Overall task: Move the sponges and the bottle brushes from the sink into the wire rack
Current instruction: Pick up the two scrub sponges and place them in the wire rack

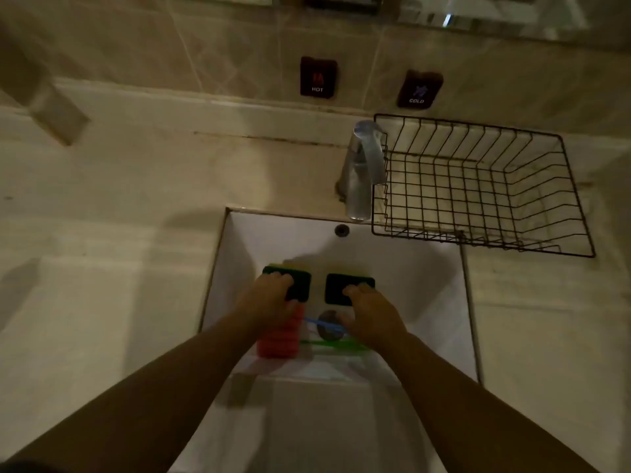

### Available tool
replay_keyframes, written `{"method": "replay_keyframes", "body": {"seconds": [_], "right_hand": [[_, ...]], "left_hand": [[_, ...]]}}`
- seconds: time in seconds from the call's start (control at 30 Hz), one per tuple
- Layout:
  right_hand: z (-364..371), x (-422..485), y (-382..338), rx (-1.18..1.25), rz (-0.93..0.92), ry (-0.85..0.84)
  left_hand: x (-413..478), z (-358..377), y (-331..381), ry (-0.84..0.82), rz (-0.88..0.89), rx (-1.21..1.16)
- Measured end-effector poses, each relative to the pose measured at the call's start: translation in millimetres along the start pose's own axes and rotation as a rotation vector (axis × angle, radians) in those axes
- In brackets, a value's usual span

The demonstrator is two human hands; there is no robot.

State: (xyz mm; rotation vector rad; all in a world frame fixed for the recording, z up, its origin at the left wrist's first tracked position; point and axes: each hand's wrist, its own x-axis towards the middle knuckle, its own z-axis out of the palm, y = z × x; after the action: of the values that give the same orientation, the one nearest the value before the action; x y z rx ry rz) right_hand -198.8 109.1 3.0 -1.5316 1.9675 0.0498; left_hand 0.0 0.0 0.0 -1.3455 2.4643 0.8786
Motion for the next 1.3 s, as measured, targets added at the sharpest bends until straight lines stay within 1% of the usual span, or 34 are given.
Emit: {"method": "replay_keyframes", "body": {"seconds": [0.07, 0.27, 0.4, 0.5, 0.63, 0.83, 1.03, 1.17, 1.3], "right_hand": [[0.0, 8.0, 2.6, 0.004, 0.006, 0.044], [5.7, 22.2, 12.5, -0.123, -0.048, 0.158], [13.2, 27.5, 15.4, -0.135, -0.075, 0.187], [23.9, 30.9, 17.5, -0.114, -0.048, 0.181], [37.2, 36.4, 18.8, -0.121, -0.013, 0.174], [50.8, 41.2, 24.3, -0.077, -0.017, 0.19], [57.5, 46.9, 24.5, -0.101, -0.02, 0.213], [57.6, 49.5, 25.0, -0.115, -0.028, 0.221], [52.8, 44.9, 25.5, -0.085, -0.067, 0.234]], "left_hand": [[8.0, 1.0, -2.6, 0.033, 0.028, 0.051], [23.4, 11.8, -4.4, 0.122, 0.062, 0.151], [26.5, 23.1, -4.5, 0.106, 0.073, 0.212], [28.2, 35.5, -7.6, 0.093, 0.077, 0.3], [33.4, 42.6, -10.5, 0.104, 0.069, 0.282], [42.4, 53.0, -6.9, 0.095, -0.019, 0.207], [44.0, 62.2, -7.9, 0.115, -0.037, 0.179], [44.4, 64.6, -9.3, 0.143, -0.023, 0.21], [42.5, 59.2, -14.7, 0.126, -0.007, 0.18]]}}
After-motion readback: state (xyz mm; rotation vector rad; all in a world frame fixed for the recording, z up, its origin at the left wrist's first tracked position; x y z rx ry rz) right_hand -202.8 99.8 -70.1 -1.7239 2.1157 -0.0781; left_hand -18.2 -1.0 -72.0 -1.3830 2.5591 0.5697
